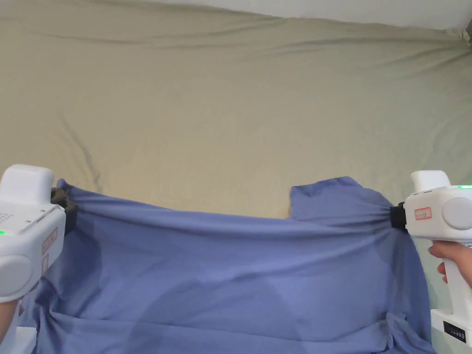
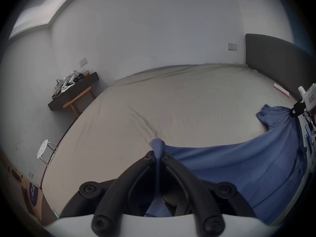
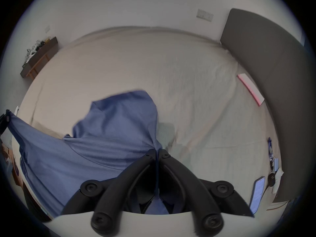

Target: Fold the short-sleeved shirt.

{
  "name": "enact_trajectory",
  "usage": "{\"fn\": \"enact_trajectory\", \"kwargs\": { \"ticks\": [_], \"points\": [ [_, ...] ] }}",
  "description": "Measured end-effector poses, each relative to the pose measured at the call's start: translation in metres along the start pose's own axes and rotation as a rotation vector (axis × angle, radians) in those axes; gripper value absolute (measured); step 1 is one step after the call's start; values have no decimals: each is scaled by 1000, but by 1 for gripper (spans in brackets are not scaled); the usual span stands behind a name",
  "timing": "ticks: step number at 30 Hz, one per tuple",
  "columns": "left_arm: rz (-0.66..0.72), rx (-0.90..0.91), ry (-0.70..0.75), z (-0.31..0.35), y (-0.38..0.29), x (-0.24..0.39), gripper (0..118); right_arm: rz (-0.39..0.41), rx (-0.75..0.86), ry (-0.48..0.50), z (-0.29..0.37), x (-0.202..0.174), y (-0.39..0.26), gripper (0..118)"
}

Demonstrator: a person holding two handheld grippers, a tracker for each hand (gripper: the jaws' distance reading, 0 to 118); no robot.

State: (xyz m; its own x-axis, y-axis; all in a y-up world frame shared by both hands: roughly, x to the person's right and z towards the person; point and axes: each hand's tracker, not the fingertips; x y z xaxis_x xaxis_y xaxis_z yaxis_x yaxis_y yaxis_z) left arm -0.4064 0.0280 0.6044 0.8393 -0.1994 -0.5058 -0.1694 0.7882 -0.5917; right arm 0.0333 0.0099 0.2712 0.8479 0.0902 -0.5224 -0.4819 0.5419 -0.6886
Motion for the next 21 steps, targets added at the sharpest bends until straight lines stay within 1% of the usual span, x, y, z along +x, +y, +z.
{"fn": "enact_trajectory", "kwargs": {
  "ticks": [7,10,12,17,21],
  "points": [
    [-6,16,12,52,10,-17,2,86,66,13,91,-6,-5,5],
    [-34,-4,4,72,2,-23,2,153,64,-3,117,-11,-22,5],
    [-53,-19,0,85,-8,-26,2,178,56,-6,127,-11,-36,5],
    [-65,-76,-18,108,-45,-29,2,181,-22,32,145,-13,-83,5],
    [-79,-156,-36,112,-79,-29,2,207,-121,48,143,-14,-122,5]
  ]
}}
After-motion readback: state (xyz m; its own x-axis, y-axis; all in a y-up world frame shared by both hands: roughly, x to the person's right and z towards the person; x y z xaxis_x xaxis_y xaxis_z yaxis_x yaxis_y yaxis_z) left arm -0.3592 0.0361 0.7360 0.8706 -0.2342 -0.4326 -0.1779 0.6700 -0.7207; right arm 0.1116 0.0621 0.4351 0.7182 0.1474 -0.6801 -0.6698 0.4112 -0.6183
